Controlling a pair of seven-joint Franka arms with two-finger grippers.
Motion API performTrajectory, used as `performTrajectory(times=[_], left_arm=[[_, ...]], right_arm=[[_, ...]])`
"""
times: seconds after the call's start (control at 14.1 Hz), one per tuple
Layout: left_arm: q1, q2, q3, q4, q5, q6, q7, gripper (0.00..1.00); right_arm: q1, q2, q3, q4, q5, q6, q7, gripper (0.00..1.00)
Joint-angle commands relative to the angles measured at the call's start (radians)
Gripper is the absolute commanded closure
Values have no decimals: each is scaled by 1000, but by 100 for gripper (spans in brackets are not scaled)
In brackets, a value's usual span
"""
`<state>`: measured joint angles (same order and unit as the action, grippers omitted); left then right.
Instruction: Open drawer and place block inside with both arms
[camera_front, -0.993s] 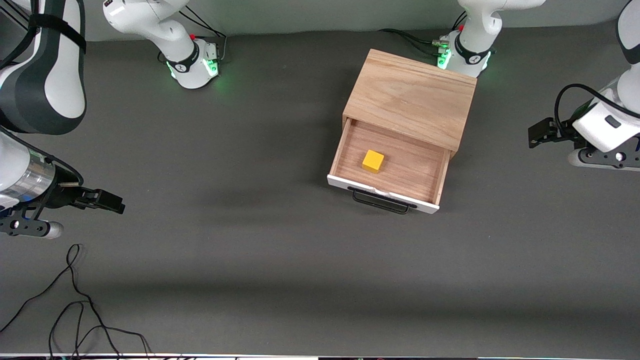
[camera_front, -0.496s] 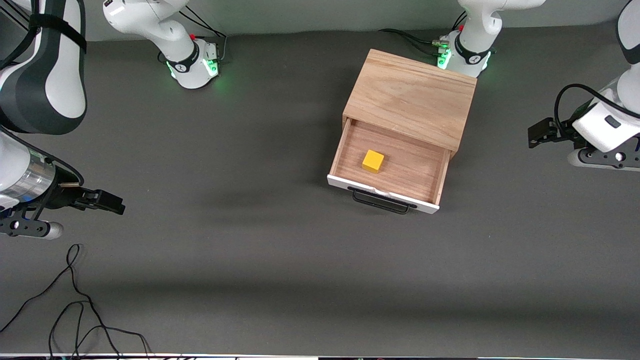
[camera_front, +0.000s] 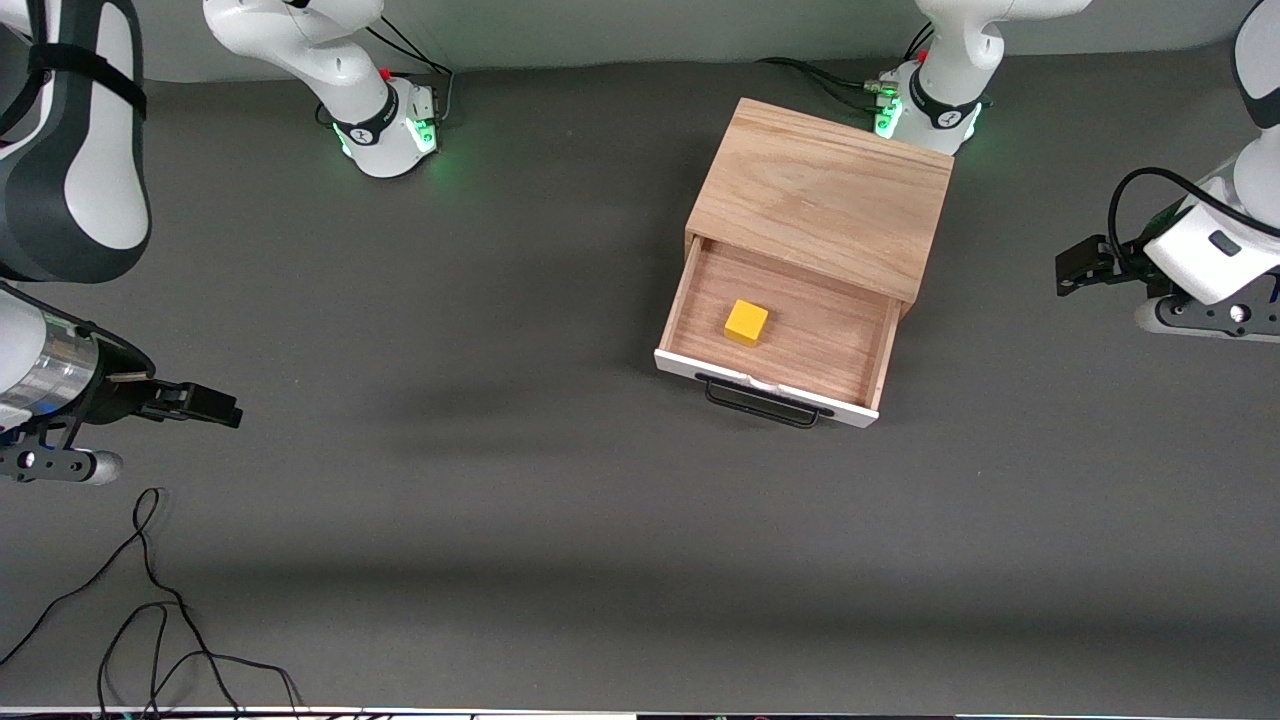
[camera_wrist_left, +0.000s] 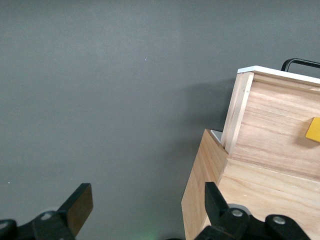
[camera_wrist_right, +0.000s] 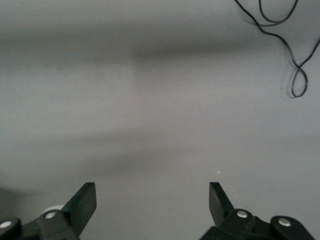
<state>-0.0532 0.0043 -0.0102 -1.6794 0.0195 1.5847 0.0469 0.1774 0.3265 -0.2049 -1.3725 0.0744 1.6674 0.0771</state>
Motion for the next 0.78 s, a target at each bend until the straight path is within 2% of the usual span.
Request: performTrajectory(times=[0.0,0.21,0.5,0.71], left_arm=[[-11,0,6,7,-4,-12,1,0],[-11,2,6,7,-4,-12,1,0],[-10,2,6,7,-4,-12,1,0],[-11,3,6,7,-6,-12,1,0]], right_arm=[[-82,-35,99,4,-38,-26,-3,0],[-134,-128,162,-57,-39,-58,47,0],[-134,-302,167,-307,-44,23,78,0],[-137,-404,192,-440,-58,74,76,0]])
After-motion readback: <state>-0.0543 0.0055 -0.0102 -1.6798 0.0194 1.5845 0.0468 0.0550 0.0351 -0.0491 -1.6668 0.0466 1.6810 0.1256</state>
